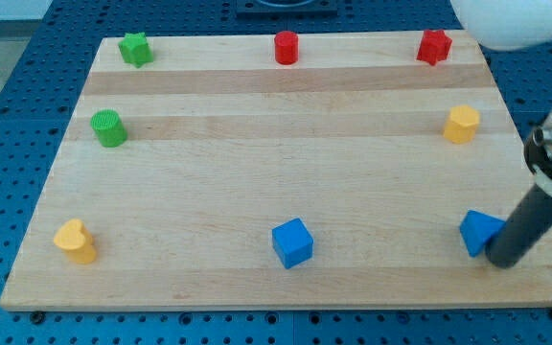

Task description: Move the blue triangle top right to the blue cube

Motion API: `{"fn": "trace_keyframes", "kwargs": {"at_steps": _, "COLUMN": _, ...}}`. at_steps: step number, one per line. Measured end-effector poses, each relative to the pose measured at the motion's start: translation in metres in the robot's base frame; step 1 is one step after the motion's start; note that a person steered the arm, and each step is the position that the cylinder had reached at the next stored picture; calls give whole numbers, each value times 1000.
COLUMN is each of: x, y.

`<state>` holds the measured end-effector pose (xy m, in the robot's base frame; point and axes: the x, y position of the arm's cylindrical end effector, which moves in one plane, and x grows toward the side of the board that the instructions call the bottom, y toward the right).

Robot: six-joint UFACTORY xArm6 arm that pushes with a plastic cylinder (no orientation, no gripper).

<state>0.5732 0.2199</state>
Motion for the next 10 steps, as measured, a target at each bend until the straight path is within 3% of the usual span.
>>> {"fn": "trace_keyframes", "kwargs": {"at_steps": 2, "x": -53, "y": -25}}
{"fn": "trace_keyframes", "kwargs": {"at_steps": 3, "x": -58, "y": -52}}
{"fn": "trace_keyframes", "kwargs": {"at_steps": 7, "x": -34, "y": -104}}
{"fn": "trace_keyframes", "kwargs": {"at_steps": 10, "x": -103, "y": -139}}
